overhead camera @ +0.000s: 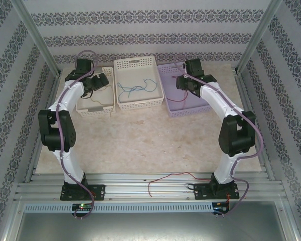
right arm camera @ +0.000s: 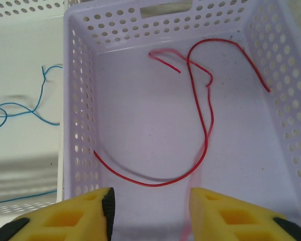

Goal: Untangle the cables

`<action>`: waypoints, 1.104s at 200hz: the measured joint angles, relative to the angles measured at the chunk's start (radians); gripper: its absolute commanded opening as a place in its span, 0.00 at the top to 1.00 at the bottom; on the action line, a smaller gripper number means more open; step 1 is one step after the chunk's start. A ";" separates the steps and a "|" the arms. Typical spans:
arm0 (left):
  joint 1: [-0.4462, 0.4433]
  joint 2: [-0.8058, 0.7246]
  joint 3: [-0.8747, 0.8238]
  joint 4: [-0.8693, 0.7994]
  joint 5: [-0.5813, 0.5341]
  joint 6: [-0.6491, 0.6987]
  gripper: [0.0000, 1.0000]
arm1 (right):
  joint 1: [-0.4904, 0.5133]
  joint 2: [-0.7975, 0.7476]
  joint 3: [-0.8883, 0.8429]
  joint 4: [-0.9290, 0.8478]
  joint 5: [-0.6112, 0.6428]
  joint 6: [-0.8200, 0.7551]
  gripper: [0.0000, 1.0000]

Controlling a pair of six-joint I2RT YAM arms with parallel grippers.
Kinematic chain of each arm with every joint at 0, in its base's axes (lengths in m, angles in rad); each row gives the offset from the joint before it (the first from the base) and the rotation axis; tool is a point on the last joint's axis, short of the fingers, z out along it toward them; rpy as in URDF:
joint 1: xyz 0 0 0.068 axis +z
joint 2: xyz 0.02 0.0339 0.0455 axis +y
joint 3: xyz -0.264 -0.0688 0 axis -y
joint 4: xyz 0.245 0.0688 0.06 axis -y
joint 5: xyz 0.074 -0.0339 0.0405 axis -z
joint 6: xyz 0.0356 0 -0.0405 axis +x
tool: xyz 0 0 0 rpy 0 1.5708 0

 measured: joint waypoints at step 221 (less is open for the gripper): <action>-0.134 -0.533 -0.491 -0.028 0.025 -0.137 0.00 | 1.029 -0.671 -0.904 0.016 -0.151 0.427 0.33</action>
